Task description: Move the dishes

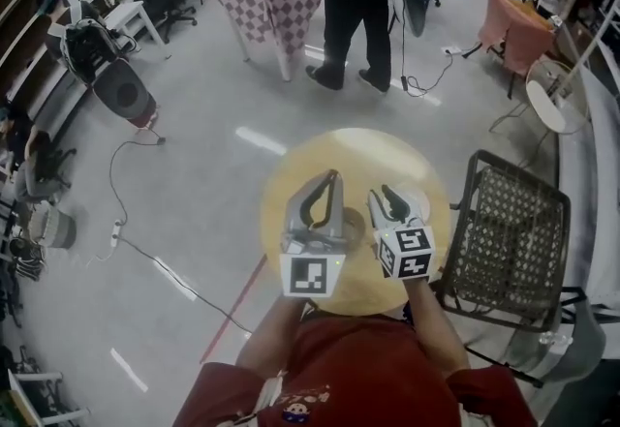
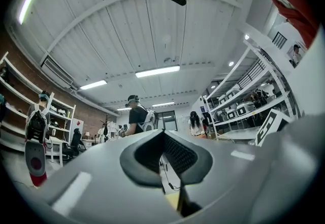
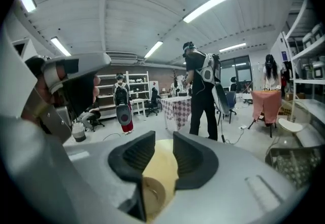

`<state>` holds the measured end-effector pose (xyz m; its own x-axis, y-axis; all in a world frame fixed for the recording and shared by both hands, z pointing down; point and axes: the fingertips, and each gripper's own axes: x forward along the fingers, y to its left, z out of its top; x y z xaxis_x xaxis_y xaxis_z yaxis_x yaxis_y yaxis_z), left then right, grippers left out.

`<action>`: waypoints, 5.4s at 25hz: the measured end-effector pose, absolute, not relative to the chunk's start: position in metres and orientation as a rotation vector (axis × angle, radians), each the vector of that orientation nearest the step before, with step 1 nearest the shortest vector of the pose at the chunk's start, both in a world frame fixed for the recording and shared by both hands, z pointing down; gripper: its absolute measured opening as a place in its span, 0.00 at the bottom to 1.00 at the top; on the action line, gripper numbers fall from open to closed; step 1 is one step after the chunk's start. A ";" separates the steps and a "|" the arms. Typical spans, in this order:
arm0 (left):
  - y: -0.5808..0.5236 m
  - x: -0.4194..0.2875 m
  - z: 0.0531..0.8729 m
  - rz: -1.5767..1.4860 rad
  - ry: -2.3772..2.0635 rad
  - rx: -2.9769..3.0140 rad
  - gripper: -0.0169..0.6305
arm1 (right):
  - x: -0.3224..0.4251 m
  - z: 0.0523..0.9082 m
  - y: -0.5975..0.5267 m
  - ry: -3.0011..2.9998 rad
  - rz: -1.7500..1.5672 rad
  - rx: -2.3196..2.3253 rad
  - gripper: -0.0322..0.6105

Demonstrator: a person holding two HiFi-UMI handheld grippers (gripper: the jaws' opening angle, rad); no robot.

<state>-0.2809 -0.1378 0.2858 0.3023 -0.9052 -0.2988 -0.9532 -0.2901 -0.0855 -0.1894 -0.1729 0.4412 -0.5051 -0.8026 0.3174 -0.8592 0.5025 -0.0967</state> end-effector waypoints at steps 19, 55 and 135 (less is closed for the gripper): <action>-0.141 -0.282 0.286 0.306 1.691 -2.323 0.04 | -0.191 0.581 -0.164 -2.243 0.709 1.235 0.32; -0.139 -0.285 0.290 0.302 1.711 -2.319 0.04 | -0.191 0.655 -0.138 -2.053 1.052 1.202 0.08; -0.073 -0.031 0.292 0.280 0.865 -2.702 0.04 | 0.110 0.412 -0.042 -1.943 0.883 2.443 0.08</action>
<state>-0.0310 -0.0728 0.2923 0.8009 -0.5349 -0.2693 -0.5912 -0.7777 -0.2137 0.1103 -0.0415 0.4122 0.1365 -0.9275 0.3480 -0.8720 -0.2792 -0.4021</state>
